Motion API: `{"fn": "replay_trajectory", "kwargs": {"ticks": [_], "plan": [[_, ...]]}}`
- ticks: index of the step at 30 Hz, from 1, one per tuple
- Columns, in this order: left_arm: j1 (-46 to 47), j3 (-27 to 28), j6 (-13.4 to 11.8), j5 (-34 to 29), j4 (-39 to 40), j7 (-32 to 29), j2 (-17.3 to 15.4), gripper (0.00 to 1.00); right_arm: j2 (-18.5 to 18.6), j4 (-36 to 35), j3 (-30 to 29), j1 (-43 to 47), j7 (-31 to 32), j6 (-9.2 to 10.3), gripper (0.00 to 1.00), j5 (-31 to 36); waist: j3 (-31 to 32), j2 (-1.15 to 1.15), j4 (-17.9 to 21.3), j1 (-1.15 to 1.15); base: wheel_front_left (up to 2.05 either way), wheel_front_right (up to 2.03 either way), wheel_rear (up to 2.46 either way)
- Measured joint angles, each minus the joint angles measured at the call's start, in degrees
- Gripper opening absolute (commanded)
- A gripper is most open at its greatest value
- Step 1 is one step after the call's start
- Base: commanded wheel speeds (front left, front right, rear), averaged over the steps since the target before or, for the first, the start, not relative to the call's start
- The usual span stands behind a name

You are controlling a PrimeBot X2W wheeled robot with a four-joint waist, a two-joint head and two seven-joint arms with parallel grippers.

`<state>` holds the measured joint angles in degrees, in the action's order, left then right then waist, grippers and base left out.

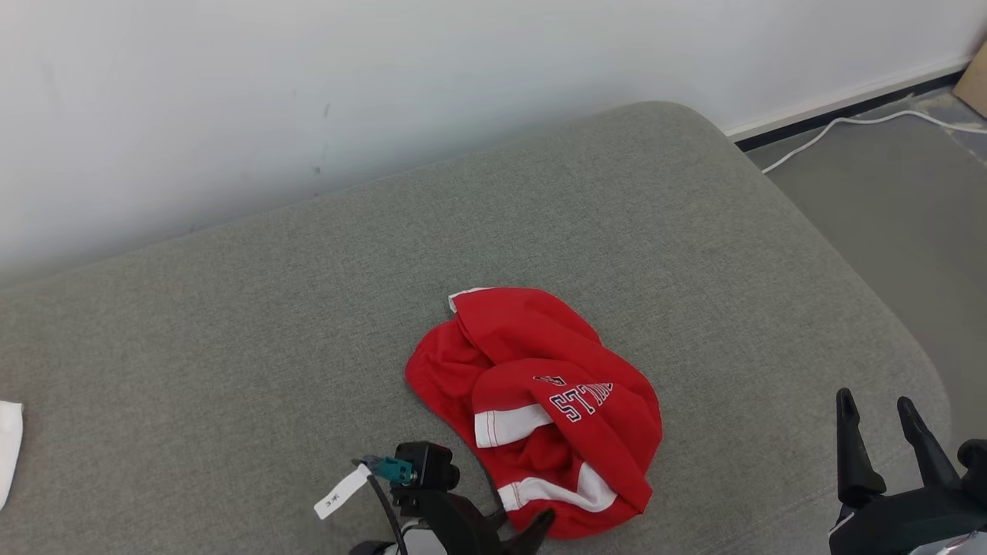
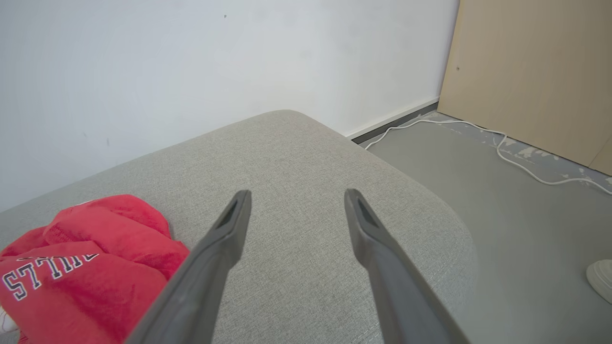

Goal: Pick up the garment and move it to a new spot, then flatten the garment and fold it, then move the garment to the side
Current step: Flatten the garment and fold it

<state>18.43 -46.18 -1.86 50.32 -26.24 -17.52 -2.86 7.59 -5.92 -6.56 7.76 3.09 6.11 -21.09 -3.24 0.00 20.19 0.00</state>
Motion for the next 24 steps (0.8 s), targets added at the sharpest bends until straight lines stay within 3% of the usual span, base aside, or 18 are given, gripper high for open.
{"fn": "replay_trajectory", "kwargs": {"ticks": [9,11,12,13,14,19,24], "plan": [[3.3,-0.75,-2.25,4.48,-1.86,2.01,-0.01,0.97,-0.29,-0.01,0.82,-0.01,0.0,0.0,1.0,0.01,-0.44,0.0,0.81,0.0,0.0,0.0,0.0],[3.64,-0.88,-2.68,4.65,-2.48,2.41,0.0,0.45,-0.31,-0.02,0.82,-0.01,0.0,0.0,1.0,0.01,-0.58,0.0,0.96,0.0,0.0,0.0,0.0],[3.86,-1.09,-2.68,4.7,-2.83,2.43,-0.01,0.31,-0.31,-0.02,0.81,-0.01,0.0,0.0,1.0,0.01,-0.65,0.0,1.03,0.0,0.0,0.0,0.0],[4.13,-1.15,-2.68,4.71,-3.01,2.61,-0.01,0.31,-0.32,-0.03,0.81,-0.01,0.0,0.0,1.0,0.01,-0.72,0.0,1.09,0.0,0.0,0.0,0.0],[4.42,-1.15,-2.69,4.79,-3.15,3.01,0.0,0.0,-0.32,-0.03,0.8,-0.01,0.0,0.0,1.0,0.01,-0.78,0.0,1.14,0.0,0.0,0.0,0.0],[5.76,-0.73,-3.08,4.77,-4.9,4.25,0.1,0.0,-0.44,-0.1,-0.05,0.15,-0.07,0.07,1.0,0.01,-0.8,0.0,0.71,0.0,0.0,0.0,0.0],[7.47,3.31,-3.9,4.1,-6.42,8.16,-0.04,0.0,-0.96,-0.11,-0.3,0.35,-0.1,0.2,1.0,0.01,-0.37,0.0,-0.7,0.0,0.0,0.0,0.0]]}}
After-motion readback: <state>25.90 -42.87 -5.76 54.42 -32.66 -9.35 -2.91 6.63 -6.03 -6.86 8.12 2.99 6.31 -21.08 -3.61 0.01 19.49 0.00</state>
